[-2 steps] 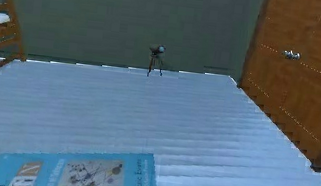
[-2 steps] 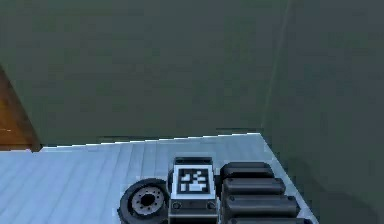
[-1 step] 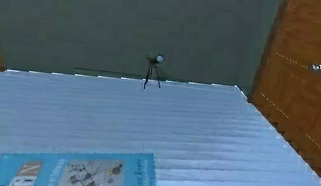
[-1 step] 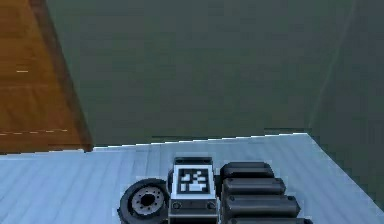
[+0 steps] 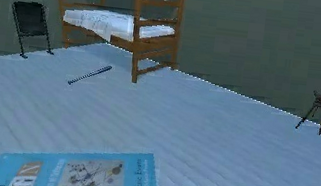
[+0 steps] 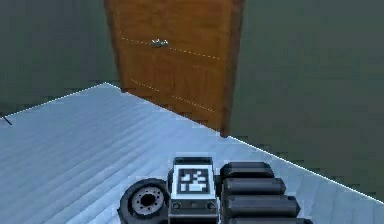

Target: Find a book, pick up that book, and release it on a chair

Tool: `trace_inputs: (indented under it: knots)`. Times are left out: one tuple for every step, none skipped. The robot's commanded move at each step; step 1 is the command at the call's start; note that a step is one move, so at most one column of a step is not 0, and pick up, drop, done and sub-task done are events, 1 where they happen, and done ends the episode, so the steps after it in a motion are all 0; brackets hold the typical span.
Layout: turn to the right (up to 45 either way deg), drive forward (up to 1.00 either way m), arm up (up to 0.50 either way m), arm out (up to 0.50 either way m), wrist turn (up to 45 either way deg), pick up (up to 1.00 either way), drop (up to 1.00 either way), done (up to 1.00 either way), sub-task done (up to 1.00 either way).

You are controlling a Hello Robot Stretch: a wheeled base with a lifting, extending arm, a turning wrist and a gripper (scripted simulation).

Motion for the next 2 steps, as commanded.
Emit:
trace_inputs:
  knots:
    - [-12.0, 0.0, 0.0, 0.0, 0.0, 0.0, 0.0, 0.0, 0.0]
    - [0.0, 1.0, 0.0, 0.0, 0.0, 0.0, 0.0, 0.0, 0.0]
